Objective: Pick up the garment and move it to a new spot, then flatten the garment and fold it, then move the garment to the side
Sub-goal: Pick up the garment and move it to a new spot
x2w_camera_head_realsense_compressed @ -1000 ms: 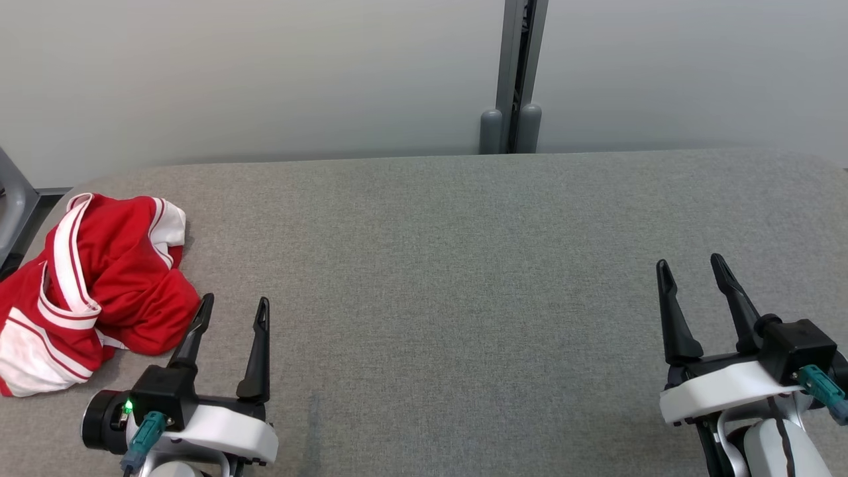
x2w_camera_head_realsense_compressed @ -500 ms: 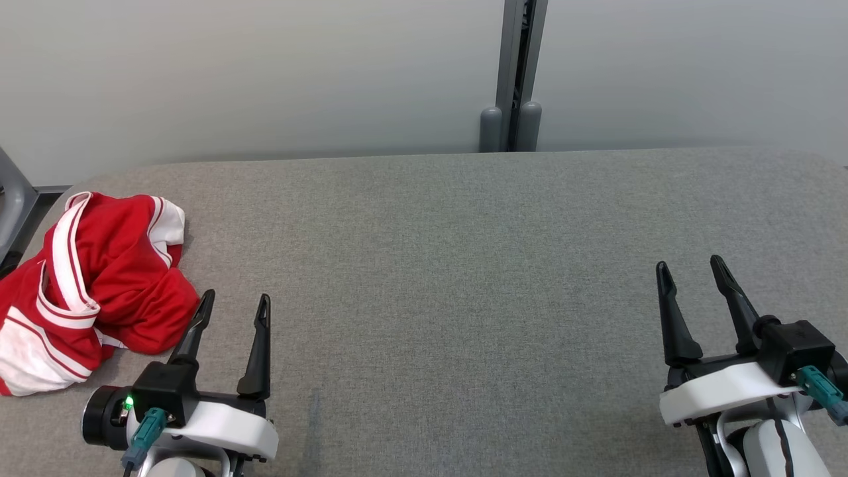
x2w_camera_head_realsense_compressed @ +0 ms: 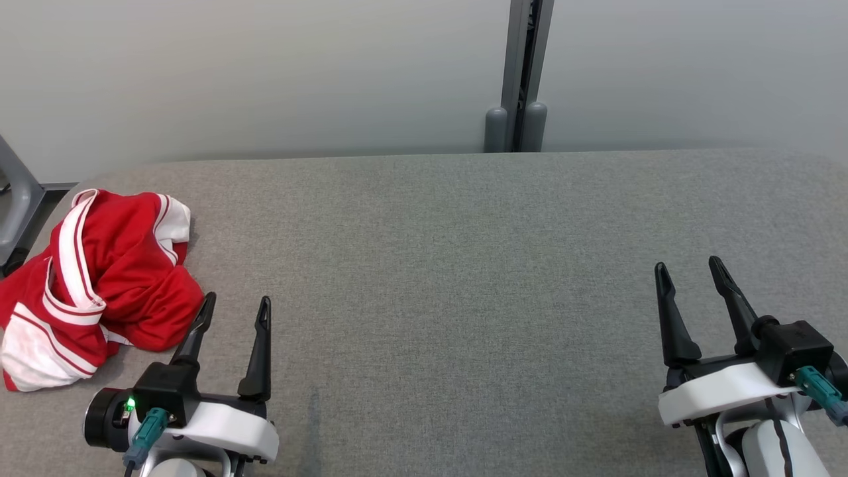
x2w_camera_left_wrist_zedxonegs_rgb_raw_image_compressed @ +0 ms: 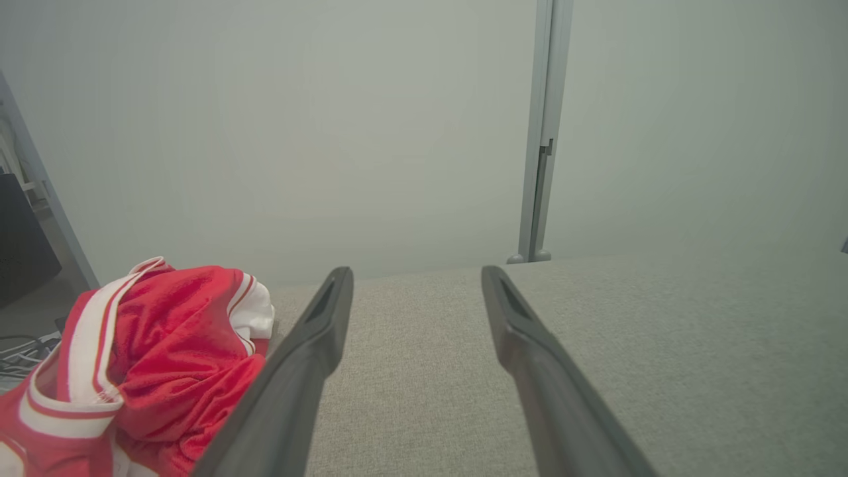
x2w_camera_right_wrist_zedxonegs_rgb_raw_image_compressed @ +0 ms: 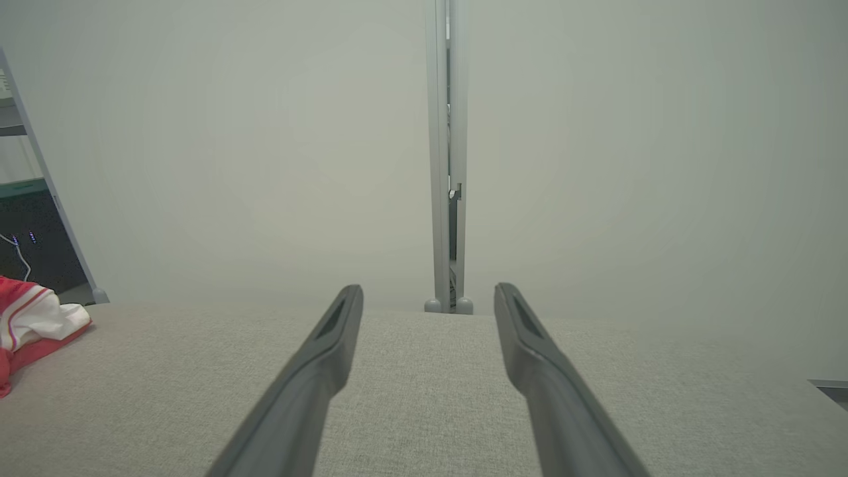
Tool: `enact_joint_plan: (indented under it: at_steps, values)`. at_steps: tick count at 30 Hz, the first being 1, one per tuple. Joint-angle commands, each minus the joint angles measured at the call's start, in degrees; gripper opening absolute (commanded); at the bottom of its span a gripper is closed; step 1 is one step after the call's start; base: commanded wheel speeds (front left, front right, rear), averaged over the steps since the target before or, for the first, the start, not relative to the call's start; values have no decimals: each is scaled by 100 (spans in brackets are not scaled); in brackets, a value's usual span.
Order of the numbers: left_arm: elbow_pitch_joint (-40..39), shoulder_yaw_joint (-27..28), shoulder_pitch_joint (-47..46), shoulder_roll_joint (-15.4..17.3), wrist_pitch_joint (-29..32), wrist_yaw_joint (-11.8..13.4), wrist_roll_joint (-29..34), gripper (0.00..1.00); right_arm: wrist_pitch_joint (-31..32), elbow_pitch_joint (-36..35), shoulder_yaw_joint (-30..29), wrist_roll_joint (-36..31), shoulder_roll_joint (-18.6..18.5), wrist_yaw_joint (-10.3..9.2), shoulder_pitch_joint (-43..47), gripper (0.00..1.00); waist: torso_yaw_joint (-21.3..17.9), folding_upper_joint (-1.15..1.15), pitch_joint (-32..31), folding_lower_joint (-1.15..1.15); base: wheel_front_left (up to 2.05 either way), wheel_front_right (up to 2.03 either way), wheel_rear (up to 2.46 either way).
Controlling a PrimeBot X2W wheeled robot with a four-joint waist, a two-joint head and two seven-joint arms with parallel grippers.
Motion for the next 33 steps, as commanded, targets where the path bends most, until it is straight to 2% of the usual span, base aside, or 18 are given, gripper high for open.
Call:
enact_joint_plan:
  at_steps: [1, 5, 16, 33]
  values:
    - [12, 10, -89, 24, -12, -8, -38, 100, -36, -14, 21, 39, -54, 13, 39, 100, 21, 0, -3, 0, 0, 0, 0]
    - [31, 5, -106, 24, -10, -10, -43, 100, -37, -40, 45, 61, -54, 13, 36, 100, 85, 0, -1, 0, 0, 0, 0]
    - [95, 16, -120, 23, -9, 44, -95, 100, -32, 26, 138, 151, -53, 13, 38, 100, 560, 0, 13, 0, 0, 0, 0]
    - [252, 58, -100, 23, -9, -8, -143, 100, -31, 244, 474, 343, -54, 13, 50, 100, 1807, 0, -46, 0, 0, 0, 0]
